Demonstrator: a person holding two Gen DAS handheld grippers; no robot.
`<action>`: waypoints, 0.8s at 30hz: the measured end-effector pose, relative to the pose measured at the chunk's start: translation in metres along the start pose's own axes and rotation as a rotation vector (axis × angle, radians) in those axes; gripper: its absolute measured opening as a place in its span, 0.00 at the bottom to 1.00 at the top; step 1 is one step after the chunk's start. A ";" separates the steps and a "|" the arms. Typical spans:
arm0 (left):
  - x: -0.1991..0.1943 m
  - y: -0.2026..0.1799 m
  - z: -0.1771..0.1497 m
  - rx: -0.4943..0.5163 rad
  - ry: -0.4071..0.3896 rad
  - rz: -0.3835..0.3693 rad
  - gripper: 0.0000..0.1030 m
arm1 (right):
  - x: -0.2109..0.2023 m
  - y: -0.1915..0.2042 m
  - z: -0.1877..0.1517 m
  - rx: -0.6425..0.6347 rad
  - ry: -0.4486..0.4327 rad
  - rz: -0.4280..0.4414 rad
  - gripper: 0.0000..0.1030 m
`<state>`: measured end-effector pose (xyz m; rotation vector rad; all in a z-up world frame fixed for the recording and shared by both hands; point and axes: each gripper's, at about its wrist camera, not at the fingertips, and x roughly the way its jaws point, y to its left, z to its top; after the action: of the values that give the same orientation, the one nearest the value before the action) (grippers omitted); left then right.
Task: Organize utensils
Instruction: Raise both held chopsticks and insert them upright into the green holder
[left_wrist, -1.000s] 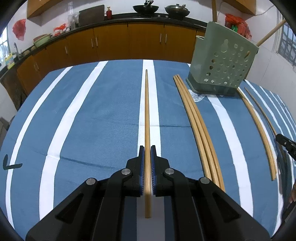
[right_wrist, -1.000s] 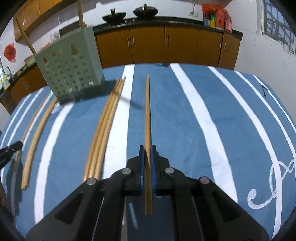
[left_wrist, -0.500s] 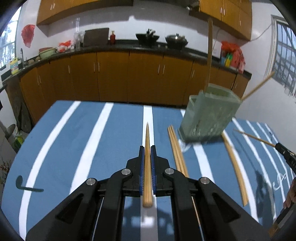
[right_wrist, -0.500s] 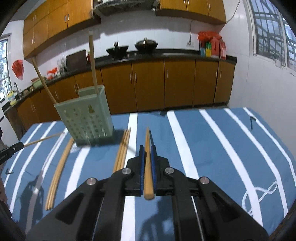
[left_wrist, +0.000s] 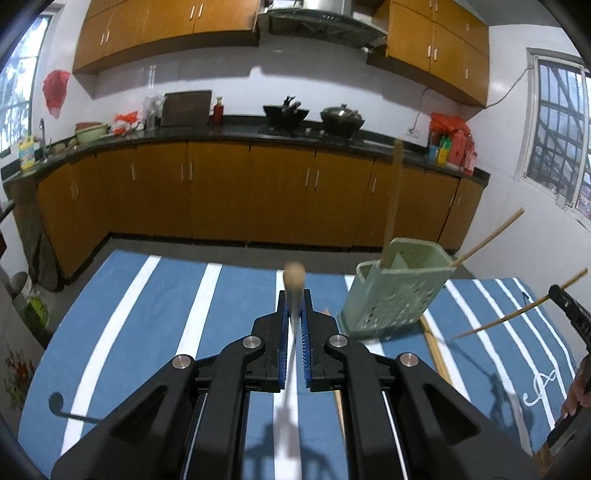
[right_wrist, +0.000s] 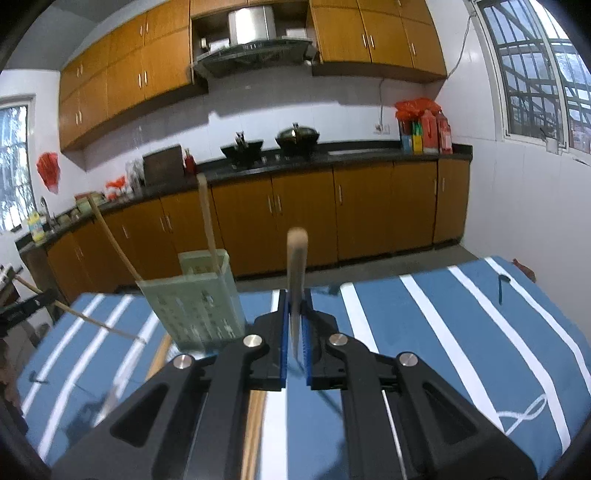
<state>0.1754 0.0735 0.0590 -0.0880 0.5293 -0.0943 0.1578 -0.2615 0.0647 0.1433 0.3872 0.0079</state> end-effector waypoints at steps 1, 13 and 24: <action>-0.003 -0.002 0.005 0.004 -0.013 -0.009 0.07 | -0.003 0.001 0.005 0.003 -0.011 0.013 0.07; -0.043 -0.033 0.057 0.042 -0.108 -0.167 0.07 | -0.040 0.014 0.069 0.106 -0.085 0.289 0.07; -0.035 -0.064 0.085 0.029 -0.225 -0.186 0.07 | -0.015 0.053 0.093 0.023 -0.174 0.216 0.07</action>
<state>0.1844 0.0186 0.1563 -0.1182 0.2942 -0.2706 0.1800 -0.2222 0.1633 0.2066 0.1967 0.2032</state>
